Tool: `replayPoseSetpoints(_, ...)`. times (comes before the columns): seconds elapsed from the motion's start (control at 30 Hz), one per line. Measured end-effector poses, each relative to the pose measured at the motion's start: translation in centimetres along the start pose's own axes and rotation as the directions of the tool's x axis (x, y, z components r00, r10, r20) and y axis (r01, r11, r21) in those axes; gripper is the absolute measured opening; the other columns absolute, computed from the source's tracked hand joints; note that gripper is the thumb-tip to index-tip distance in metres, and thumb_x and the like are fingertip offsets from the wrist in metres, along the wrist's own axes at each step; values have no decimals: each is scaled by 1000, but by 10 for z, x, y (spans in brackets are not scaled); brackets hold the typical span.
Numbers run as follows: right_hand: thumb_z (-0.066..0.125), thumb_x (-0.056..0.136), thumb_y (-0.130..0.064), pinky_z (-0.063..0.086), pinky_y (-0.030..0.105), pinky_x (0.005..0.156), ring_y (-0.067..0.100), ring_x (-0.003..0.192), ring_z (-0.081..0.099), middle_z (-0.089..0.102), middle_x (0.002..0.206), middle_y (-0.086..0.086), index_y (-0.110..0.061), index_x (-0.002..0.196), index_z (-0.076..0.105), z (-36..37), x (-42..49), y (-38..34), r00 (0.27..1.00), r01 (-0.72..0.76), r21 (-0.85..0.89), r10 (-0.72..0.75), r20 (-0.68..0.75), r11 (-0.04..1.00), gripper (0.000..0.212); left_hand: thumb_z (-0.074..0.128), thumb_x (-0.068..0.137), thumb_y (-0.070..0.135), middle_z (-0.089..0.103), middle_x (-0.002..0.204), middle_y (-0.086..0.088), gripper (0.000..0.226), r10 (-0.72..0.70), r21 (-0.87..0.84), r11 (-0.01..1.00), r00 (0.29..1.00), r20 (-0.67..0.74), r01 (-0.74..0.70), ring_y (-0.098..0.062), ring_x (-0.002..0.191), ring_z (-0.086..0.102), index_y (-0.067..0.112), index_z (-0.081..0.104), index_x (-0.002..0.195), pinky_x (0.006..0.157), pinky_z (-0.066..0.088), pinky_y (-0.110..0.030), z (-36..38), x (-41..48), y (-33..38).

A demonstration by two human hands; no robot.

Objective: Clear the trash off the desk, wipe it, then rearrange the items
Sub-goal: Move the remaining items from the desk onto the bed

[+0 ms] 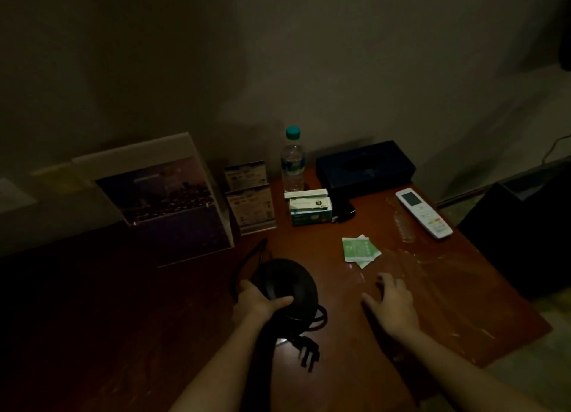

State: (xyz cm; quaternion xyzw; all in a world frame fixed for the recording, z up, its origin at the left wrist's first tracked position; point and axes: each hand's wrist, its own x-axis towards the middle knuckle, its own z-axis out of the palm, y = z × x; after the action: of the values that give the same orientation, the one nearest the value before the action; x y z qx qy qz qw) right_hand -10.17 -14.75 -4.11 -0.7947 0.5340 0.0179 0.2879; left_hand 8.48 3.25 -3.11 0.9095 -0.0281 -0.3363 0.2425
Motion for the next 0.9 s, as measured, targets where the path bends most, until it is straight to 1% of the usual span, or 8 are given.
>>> replayPoseSetpoints(0.13, 61, 87, -45, 42, 40, 98, 28, 126, 38, 41, 137, 8, -21, 136, 37, -13, 45, -7, 999, 29, 13, -29, -13, 1000, 60, 91, 56, 40, 53, 131, -11, 99, 44, -49, 998, 995, 94, -39, -29, 116, 56, 9, 34, 131, 93, 49, -36, 18, 18, 22)
replayPoseSetpoints(0.4, 63, 84, -51, 38, 35, 98, 26, 121, 42, 44, 133, 9, -16, 136, 34, -5, 105, -32, 998, 68, -146, -67, 13, 987, 69, 91, 61, 21, 50, 133, -10, 95, 40, -118, 993, 978, 206, -15, -25, 120, 53, 5, 33, 135, 94, 45, -29, 32, 42, 56)
replayPoseSetpoints(0.53, 68, 79, -53, 38, 35, 93, 29, 115, 45, 49, 125, 12, -11, 125, 46, 3, 111, -35, 996, -34, -164, 47, 78, 986, 66, 88, 65, 13, 55, 129, -7, 78, 50, -114, 993, 965, 258, -21, -24, 120, 54, 5, 45, 128, 96, 46, -28, 31, 46, 60)
replayPoseSetpoints(0.6, 68, 80, -50, 40, 35, 94, 30, 115, 46, 49, 125, 13, -11, 123, 47, 7, 113, -38, 989, -61, -167, 83, 126, 984, 61, 89, 64, 15, 51, 135, -9, 85, 53, -107, 994, 963, 264, -25, -25, 123, 52, 4, 41, 133, 101, 45, -31, 32, 49, 62)
replayPoseSetpoints(0.7, 67, 86, -20, 55, 37, 80, 27, 102, 60, 59, 116, 13, -11, 118, 46, 4, 117, -45, 981, 13, 154, -42, 187, 988, 39, 87, 67, 16, 44, 136, -9, 92, 40, -85, 996, 968, 249, -20, -25, 128, 46, 4, 30, 137, 103, 41, -29, 31, 49, 66)
replayPoseSetpoints(0.77, 63, 88, -9, 55, 23, 64, 21, 94, 63, 62, 111, 10, -11, 115, 46, -9, 126, -51, 968, 90, 326, -159, 194, 941, 32, 87, 67, 17, 45, 136, -9, 91, 42, -70, 997, 966, 256, -25, -26, 128, 46, 4, 30, 137, 105, 40, -30, 32, 48, 66)
replayPoseSetpoints(0.83, 64, 87, -6, 50, 15, 63, 22, 98, 63, 61, 111, 9, -11, 121, 44, -25, 139, -59, 943, 210, 313, -276, 184, 926, 39, 87, 67, 19, 44, 139, -9, 92, 43, -58, 998, 964, 261, -29, -25, 129, 46, 4, 29, 138, 106, 40, -31, 31, 47, 66)
replayPoseSetpoints(0.9, 65, 86, -6, 53, 25, 78, 26, 108, 60, 58, 122, 14, -16, 136, 35, -37, 155, -69, 900, 321, 205, -365, 237, 925, 60, 85, 70, 20, 41, 140, -10, 94, 31, -47, 999, 962, 271, -19, -25, 131, 43, 4, 26, 140, 107, 38, -31, 31, 46, 67)
